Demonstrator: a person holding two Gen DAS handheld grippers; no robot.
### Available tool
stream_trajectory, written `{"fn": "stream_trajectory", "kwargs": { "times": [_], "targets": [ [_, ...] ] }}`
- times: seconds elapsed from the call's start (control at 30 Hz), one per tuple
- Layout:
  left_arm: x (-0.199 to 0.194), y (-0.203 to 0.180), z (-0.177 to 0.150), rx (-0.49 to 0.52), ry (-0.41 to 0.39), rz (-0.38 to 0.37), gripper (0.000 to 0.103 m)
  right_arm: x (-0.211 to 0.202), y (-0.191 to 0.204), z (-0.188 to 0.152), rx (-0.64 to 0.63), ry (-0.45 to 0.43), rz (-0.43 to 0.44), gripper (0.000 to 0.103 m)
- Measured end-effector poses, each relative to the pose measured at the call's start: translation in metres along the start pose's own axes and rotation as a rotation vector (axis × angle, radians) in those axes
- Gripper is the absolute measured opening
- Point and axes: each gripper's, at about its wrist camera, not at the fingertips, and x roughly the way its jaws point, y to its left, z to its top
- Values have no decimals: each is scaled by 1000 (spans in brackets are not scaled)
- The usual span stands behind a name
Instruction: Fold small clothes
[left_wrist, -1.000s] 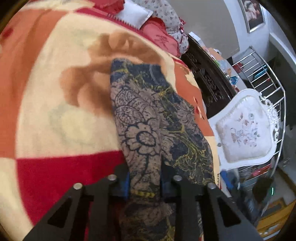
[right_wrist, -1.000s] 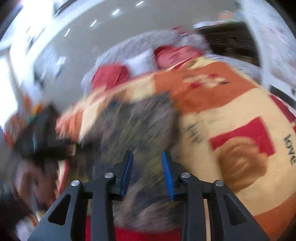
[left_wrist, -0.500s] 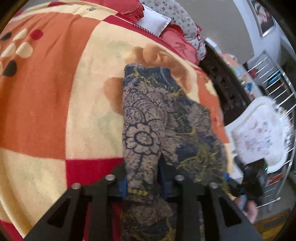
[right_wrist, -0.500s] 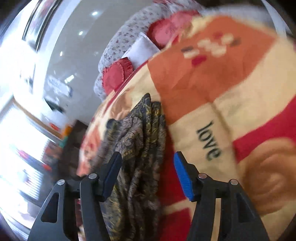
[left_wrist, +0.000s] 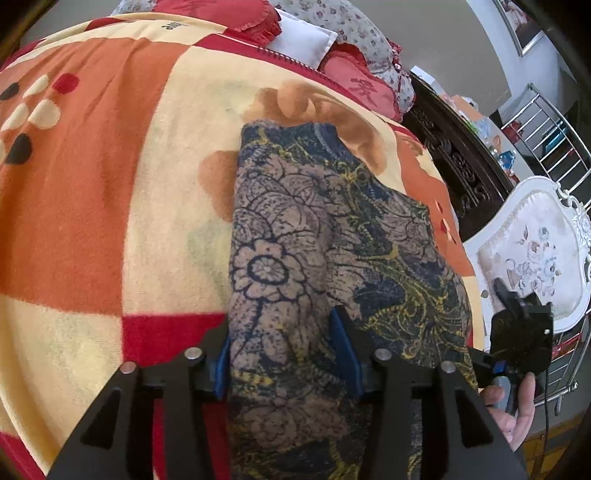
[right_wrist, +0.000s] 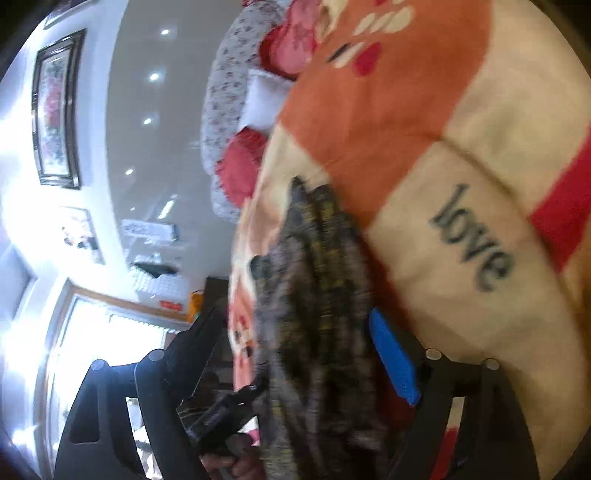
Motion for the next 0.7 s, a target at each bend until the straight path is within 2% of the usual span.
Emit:
{"fn": "stream_trajectory", "kwargs": {
  "times": [0.07, 0.13, 0.17, 0.23, 0.3, 0.37, 0.5, 0.57, 0.6, 0.63, 0.67, 0.7],
  "targets": [
    [1, -2, 1, 9, 6, -4, 61, 7, 0, -1, -19, 25, -50, 89],
    [3, -6, 3, 23, 17, -16, 70, 6, 0, 1, -45, 33, -70, 81],
    [4, -7, 3, 31, 21, -20, 74, 3, -1, 2, -45, 20, -149, 80],
    [7, -11, 5, 53, 26, -24, 81, 3, -1, 0, -85, 34, -187, 75],
    [7, -14, 10, 63, 17, -19, 82, 8, 11, -6, -200, 85, -202, 75],
    [5, -11, 17, 28, -12, -37, 82, 11, 21, -9, -300, 104, -231, 71],
    [3, 8, 27, -101, -43, -91, 83, 19, 21, -2, -336, 103, -301, 69],
    [-1, 17, 30, -143, -77, -96, 77, 23, 30, -4, -393, 95, -329, 66],
    [-2, 21, 32, -162, -92, -97, 71, 25, 34, -6, -440, 99, -344, 56],
    [0, 23, 32, -175, -86, -96, 42, 25, 36, -10, -473, 106, -361, 47],
    [4, 25, 32, -179, -63, -91, 26, 26, 37, -13, -502, 111, -379, 44],
    [7, 25, 31, -174, -52, -79, 26, 25, 36, -15, -508, 108, -375, 36]
  ]
}}
